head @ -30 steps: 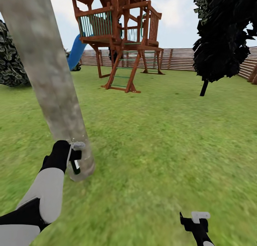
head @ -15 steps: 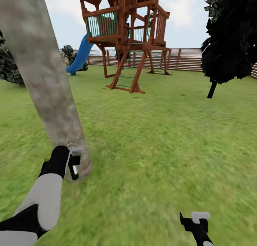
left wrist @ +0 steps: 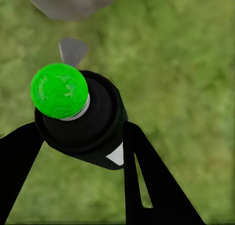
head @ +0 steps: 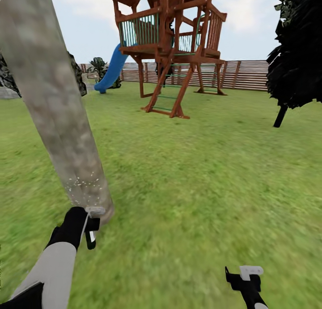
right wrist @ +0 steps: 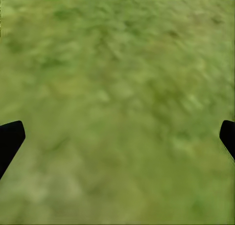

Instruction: In the garden, pick up the pesticide atomizer on the floor and spray pesticide onto both trees until each tree trunk is fully covered.

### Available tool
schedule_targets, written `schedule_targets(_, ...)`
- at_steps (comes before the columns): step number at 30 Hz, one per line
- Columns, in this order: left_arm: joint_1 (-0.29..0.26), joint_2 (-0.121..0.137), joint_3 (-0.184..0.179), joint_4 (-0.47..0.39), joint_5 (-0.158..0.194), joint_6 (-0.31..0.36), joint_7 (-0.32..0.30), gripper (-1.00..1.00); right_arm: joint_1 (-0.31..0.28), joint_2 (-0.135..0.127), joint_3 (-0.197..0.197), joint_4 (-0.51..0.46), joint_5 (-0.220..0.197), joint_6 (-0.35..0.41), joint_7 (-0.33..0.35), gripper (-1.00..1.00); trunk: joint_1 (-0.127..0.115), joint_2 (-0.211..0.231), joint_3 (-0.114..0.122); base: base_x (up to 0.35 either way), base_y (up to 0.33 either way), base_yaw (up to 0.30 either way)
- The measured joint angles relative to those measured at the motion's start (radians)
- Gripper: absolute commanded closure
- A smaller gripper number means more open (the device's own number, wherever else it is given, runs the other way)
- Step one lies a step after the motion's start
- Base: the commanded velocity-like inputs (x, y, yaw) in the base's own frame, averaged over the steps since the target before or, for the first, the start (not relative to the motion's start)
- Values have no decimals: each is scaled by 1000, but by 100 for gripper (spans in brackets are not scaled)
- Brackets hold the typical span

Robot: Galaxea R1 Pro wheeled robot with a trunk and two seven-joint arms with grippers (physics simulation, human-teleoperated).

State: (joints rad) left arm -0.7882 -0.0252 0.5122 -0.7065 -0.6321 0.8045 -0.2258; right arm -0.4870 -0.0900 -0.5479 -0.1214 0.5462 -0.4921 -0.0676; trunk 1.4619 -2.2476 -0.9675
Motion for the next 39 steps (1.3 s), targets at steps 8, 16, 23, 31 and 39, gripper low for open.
schedule_targets(8,53,-8,9,3,16,-122,16,100,1,1,0,1,0,0,0,-100,0,0,0,209,-248,236)
schedule_targets(16,53,-12,11,3,19,-123,16,100,7,0,0,1,0,0,0,-100,0,0,0,264,-231,9)
schedule_targets(23,53,-11,0,3,94,-140,33,100,9,0,0,0,0,0,0,-100,0,0,0,251,-240,42)
schedule_targets(31,53,-18,-3,16,103,-140,117,100,9,1,0,0,0,0,0,-100,0,0,0,173,-280,266)
schedule_targets(39,53,-21,-2,16,103,-139,117,100,9,6,0,0,0,0,0,-100,0,0,0,27,-62,278)
